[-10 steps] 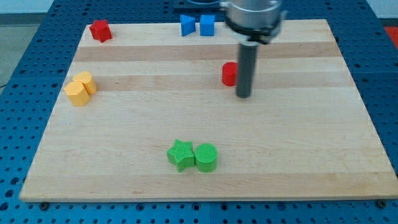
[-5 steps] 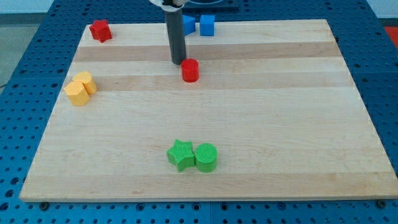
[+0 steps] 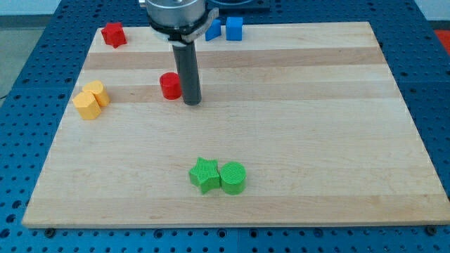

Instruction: Push the red circle into the red star

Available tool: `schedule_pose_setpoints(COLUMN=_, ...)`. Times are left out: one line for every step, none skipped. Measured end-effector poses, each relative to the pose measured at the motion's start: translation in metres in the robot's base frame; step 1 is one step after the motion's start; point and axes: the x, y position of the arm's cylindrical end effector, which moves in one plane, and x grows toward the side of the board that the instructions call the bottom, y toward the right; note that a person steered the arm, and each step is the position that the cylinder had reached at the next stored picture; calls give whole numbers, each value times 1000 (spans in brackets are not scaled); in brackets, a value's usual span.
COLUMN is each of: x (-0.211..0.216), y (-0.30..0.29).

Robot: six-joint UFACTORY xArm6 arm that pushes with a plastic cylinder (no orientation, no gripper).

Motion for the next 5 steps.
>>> schedule_pose_setpoints(x=-4, y=-21)
schedule_pose_setpoints(x=-57, y=-57)
schedule_pose_setpoints(x=-87, y=-95)
schedule_pose_setpoints(x=-82, y=-76)
schedule_pose_setpoints(x=-84, y=-32)
